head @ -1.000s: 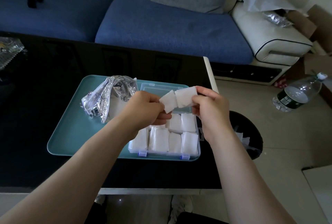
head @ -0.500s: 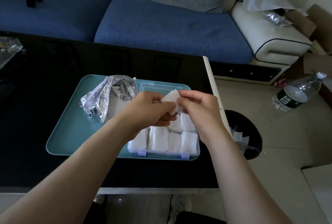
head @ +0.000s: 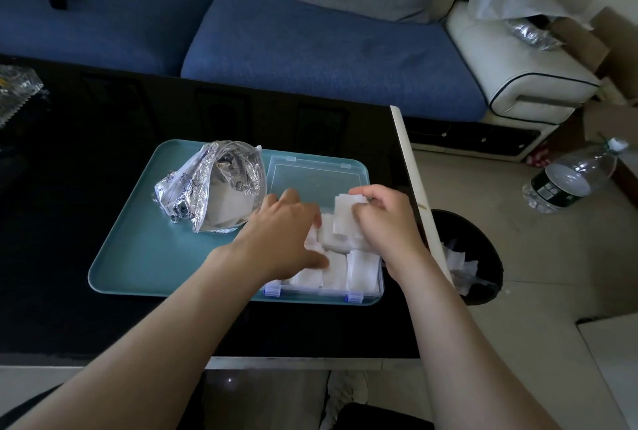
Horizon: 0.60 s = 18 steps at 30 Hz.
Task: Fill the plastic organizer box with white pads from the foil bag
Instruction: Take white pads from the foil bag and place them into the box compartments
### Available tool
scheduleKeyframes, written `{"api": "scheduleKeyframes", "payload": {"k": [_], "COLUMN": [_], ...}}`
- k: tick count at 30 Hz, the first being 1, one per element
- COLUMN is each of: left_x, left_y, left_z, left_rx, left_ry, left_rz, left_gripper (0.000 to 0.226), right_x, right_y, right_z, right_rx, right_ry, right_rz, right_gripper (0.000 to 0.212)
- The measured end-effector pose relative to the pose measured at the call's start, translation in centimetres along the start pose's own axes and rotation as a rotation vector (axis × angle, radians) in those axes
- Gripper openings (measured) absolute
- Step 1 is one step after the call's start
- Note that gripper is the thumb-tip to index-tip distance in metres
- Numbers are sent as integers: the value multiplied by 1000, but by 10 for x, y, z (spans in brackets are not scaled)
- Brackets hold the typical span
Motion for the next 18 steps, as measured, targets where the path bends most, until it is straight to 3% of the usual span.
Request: {"api": "scheduleKeyframes", "payload": {"k": [5, 12, 15, 18], "left_x": [2, 3, 3, 4], "left_y": [8, 6, 5, -2], "left_z": [0, 0, 0, 0], "left_rx": [-144, -141, -118, -97], "left_ry": [-6, -2, 25, 43], "left_rz": [-77, -46, -40, 2], "left_gripper": [73, 73, 59, 30], "right_x": [-3, 9, 15, 20], "right_y": [11, 18, 26, 31], "right_z": [4, -7, -14, -21], "right_rx": [89, 383, 575, 773], "right_ry": [-17, -253, -365, -393], "right_rz": [7, 163, 218, 289], "right_gripper": [29, 27, 16, 10]}}
Point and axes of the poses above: each hand's wrist, its own x-axis away from the middle knuckle, its own y-axis out of the palm, z = x × y, the point moved 9 cm from there along -x, towards the middle knuckle, and after that the axes turned 13 degrees about y, right-handed, at the moved point
